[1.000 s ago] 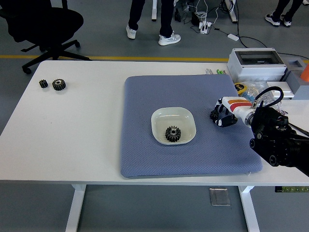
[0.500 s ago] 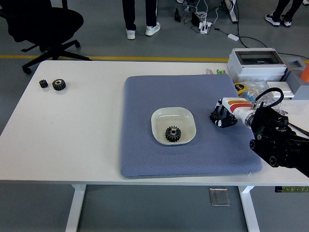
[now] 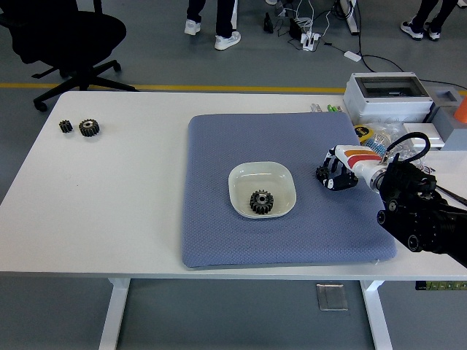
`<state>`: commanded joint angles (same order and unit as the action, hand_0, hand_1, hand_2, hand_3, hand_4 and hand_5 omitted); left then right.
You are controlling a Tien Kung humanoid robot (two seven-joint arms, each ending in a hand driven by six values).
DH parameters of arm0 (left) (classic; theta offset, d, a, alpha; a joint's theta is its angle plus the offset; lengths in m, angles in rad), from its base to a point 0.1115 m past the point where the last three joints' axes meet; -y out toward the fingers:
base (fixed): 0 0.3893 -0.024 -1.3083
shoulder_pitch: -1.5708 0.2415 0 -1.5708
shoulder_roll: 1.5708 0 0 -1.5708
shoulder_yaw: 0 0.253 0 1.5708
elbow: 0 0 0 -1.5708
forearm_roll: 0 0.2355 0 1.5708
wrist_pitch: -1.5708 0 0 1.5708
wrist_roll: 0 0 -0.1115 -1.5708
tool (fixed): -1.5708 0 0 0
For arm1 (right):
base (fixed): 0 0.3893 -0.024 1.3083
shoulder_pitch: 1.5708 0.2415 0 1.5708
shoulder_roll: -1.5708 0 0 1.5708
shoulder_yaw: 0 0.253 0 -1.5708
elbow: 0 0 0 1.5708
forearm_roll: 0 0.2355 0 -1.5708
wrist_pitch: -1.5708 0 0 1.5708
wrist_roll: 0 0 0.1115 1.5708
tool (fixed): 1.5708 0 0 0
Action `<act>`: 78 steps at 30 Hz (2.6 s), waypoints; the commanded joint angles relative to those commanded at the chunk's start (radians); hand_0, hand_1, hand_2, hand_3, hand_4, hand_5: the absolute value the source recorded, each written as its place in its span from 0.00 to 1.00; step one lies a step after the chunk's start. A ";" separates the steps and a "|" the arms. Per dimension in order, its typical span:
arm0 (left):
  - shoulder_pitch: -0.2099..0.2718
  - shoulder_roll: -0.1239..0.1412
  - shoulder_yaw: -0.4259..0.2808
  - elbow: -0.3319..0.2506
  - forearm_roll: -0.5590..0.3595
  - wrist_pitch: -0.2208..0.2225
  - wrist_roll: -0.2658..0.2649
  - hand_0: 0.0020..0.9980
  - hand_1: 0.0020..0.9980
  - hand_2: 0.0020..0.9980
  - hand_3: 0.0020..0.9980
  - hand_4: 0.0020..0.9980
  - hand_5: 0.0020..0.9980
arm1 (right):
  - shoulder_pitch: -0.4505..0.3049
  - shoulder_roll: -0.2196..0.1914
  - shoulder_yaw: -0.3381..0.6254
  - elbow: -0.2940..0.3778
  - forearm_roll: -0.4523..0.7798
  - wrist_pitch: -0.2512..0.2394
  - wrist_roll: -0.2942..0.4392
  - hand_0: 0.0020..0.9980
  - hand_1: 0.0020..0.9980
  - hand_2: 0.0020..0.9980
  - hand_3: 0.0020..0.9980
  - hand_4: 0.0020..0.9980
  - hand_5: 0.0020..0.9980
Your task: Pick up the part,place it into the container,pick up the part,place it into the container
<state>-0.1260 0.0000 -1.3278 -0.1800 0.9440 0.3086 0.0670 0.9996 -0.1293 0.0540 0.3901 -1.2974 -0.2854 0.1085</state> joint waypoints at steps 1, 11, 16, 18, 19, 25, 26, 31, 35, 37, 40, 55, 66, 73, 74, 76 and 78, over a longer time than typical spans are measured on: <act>0.000 0.000 -0.001 0.000 0.000 0.000 0.000 0.65 0.64 0.73 0.59 0.70 0.61 | 0.000 -0.001 0.001 0.000 0.000 -0.001 0.001 0.18 0.40 0.49 0.50 0.72 0.31; 0.000 0.000 -0.008 0.000 0.003 0.000 -0.002 0.65 0.64 0.72 0.58 0.70 0.61 | -0.001 -0.026 0.067 0.035 -0.034 -0.006 -0.001 0.18 0.41 0.49 0.50 0.72 0.32; 0.004 0.000 -0.014 0.000 0.010 0.000 -0.002 0.65 0.64 0.72 0.58 0.70 0.61 | -0.002 -0.042 0.139 0.102 -0.086 -0.009 -0.004 0.18 0.40 0.49 0.50 0.71 0.32; 0.006 0.000 -0.016 0.000 0.012 0.000 -0.002 0.65 0.64 0.72 0.58 0.70 0.61 | -0.003 -0.048 0.159 0.128 -0.104 -0.010 -0.007 0.18 0.40 0.49 0.50 0.71 0.32; 0.007 0.000 -0.017 0.000 0.012 0.000 -0.002 0.65 0.64 0.72 0.58 0.70 0.61 | -0.003 -0.052 0.170 0.150 -0.116 -0.010 -0.009 0.18 0.41 0.49 0.50 0.71 0.33; 0.009 0.000 -0.019 0.000 0.013 0.000 -0.003 0.65 0.64 0.72 0.58 0.70 0.61 | 0.000 -0.065 0.211 0.252 -0.172 -0.014 -0.019 0.18 0.40 0.49 0.50 0.71 0.33; 0.009 0.000 -0.020 0.000 0.013 0.001 -0.003 0.65 0.64 0.72 0.58 0.70 0.61 | 0.002 -0.066 0.219 0.275 -0.184 -0.016 -0.021 0.18 0.40 0.49 0.50 0.71 0.33; 0.012 0.000 -0.024 0.000 0.012 0.002 -0.006 0.65 0.63 0.72 0.58 0.70 0.61 | 0.007 -0.060 0.233 0.353 -0.211 -0.019 -0.030 0.18 0.40 0.49 0.50 0.71 0.33; 0.014 0.000 -0.026 0.000 0.013 0.003 -0.006 0.65 0.63 0.72 0.58 0.70 0.61 | 0.013 -0.047 0.222 0.396 -0.225 -0.017 -0.037 0.18 0.40 0.49 0.50 0.71 0.33; 0.015 0.000 -0.027 0.000 0.014 0.003 -0.006 0.65 0.63 0.72 0.58 0.70 0.61 | 0.017 -0.039 0.214 0.414 -0.231 -0.018 -0.040 0.18 0.40 0.49 0.50 0.71 0.33; 0.016 0.000 -0.027 0.000 0.014 0.003 -0.005 0.65 0.63 0.72 0.58 0.70 0.61 | 0.022 -0.030 0.201 0.436 -0.238 -0.017 -0.044 0.18 0.40 0.49 0.50 0.71 0.33; 0.012 0.000 -0.020 0.000 0.004 0.004 -0.007 0.65 0.63 0.71 0.58 0.70 0.61 | 0.040 0.013 0.142 0.436 -0.239 -0.005 -0.058 0.20 0.41 0.50 0.52 0.72 0.28; 0.011 0.000 -0.019 0.000 0.006 0.004 -0.005 0.65 0.63 0.71 0.58 0.70 0.61 | 0.044 0.010 0.147 0.373 -0.257 0.085 -0.124 0.22 0.43 0.55 0.60 0.81 0.26; 0.015 0.000 -0.019 0.000 0.008 0.004 -0.004 0.65 0.63 0.71 0.58 0.70 0.61 | 0.031 0.006 0.181 0.367 -0.279 0.097 -0.131 0.23 0.46 0.74 0.86 1.00 0.36; 0.015 0.000 -0.019 0.000 0.008 0.004 -0.004 0.65 0.63 0.71 0.58 0.70 0.61 | 0.030 0.005 0.183 0.367 -0.279 0.095 -0.131 0.23 0.46 0.74 0.86 1.00 0.36; 0.016 0.000 -0.021 0.000 0.013 0.004 -0.003 0.65 0.63 0.71 0.58 0.70 0.61 | 0.027 0.003 0.193 0.368 -0.278 0.091 -0.130 0.23 0.46 0.74 0.86 1.00 0.36; 0.016 0.000 -0.021 0.000 0.013 0.004 -0.003 0.65 0.63 0.71 0.58 0.70 0.61 | 0.026 0.001 0.200 0.371 -0.279 0.090 -0.128 0.23 0.46 0.74 0.86 1.00 0.36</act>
<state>-0.1095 0.0000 -1.3486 -0.1800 0.9571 0.3130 0.0640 1.0259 -0.1287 0.2541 0.7615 -1.5764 -0.1953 -0.0200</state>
